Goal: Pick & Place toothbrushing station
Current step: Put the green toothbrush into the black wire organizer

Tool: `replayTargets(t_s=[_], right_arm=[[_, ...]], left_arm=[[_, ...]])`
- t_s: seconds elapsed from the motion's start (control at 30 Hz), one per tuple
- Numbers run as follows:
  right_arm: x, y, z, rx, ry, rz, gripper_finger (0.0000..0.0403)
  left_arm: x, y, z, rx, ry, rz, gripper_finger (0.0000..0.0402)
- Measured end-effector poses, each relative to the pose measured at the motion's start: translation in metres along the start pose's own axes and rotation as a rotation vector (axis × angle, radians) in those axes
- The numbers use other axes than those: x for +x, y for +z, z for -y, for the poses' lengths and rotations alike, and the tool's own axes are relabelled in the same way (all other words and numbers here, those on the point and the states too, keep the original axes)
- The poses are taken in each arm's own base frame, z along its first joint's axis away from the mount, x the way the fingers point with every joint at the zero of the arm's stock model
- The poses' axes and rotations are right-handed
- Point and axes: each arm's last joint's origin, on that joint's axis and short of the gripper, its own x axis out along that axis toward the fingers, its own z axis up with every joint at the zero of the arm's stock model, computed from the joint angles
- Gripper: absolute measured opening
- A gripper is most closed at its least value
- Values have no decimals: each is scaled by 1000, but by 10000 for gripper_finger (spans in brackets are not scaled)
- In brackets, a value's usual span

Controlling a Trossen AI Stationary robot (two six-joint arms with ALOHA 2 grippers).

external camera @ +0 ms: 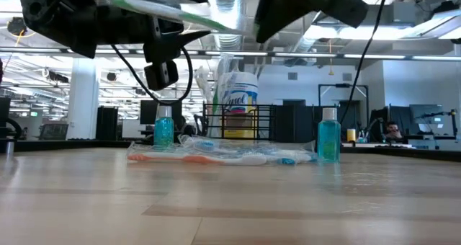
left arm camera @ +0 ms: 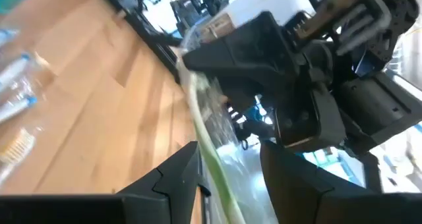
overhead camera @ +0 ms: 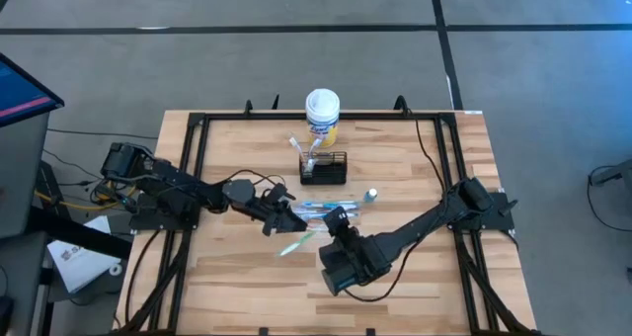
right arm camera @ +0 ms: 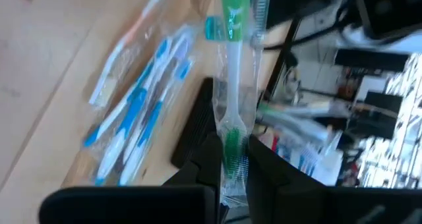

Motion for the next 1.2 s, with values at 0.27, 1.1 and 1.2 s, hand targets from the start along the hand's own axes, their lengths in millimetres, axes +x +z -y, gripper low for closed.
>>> replayTargets(t_s=[0.27, 1.1, 1.2], right_arm=[[-3, 11, 3, -60, -92, 57, 29], [-5, 28, 11, -136, -206, 119, 29], [-4, 29, 12, -139, -210, 123, 29]], left_arm=[[-1, 2, -1, -121, -35, -61, 159], [-1, 2, 8, -171, -150, -129, 159], [-1, 1, 8, -171, -152, -133, 159]])
